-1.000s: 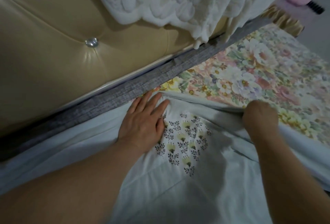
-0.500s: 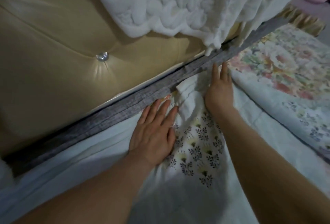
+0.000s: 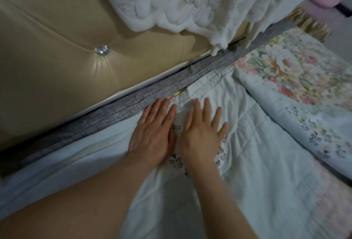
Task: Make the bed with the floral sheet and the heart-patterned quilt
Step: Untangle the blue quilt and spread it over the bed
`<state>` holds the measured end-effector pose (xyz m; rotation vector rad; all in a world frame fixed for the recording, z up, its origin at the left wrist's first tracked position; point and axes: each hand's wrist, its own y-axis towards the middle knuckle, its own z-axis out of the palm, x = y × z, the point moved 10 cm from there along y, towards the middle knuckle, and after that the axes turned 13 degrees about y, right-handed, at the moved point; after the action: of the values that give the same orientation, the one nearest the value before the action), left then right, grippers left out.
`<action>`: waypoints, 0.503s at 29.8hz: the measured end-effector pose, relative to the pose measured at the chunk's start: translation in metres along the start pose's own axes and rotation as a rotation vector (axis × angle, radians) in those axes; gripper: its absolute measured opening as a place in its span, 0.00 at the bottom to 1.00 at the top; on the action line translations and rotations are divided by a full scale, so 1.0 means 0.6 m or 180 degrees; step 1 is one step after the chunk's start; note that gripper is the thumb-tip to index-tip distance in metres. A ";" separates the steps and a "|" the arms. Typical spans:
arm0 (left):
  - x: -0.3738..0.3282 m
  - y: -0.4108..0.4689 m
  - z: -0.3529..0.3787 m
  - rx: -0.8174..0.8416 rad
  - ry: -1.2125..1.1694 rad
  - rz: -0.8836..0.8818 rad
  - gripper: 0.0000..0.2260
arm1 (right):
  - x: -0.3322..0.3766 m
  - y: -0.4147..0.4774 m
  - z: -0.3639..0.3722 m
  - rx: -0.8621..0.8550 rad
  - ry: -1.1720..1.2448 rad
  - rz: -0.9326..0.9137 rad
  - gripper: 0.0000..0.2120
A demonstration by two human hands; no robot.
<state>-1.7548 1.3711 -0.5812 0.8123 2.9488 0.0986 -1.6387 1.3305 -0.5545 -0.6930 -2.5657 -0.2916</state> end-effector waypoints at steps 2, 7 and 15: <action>-0.001 -0.002 0.001 -0.0029 0.0002 0.0039 0.29 | 0.002 -0.034 0.039 0.0026 -0.0035 -0.0039 0.24; -0.006 -0.012 -0.038 0.0161 -0.0222 0.0192 0.31 | -0.012 -0.020 0.051 -0.0076 -0.0048 -0.0001 0.25; 0.141 -0.256 -0.061 0.0157 0.0755 0.0635 0.28 | -0.013 -0.022 0.040 -0.0082 0.0004 -0.0027 0.24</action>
<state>-1.9088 1.2811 -0.5629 1.1778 3.0880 0.1446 -1.6485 1.3235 -0.5801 -0.6913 -2.5685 -0.3282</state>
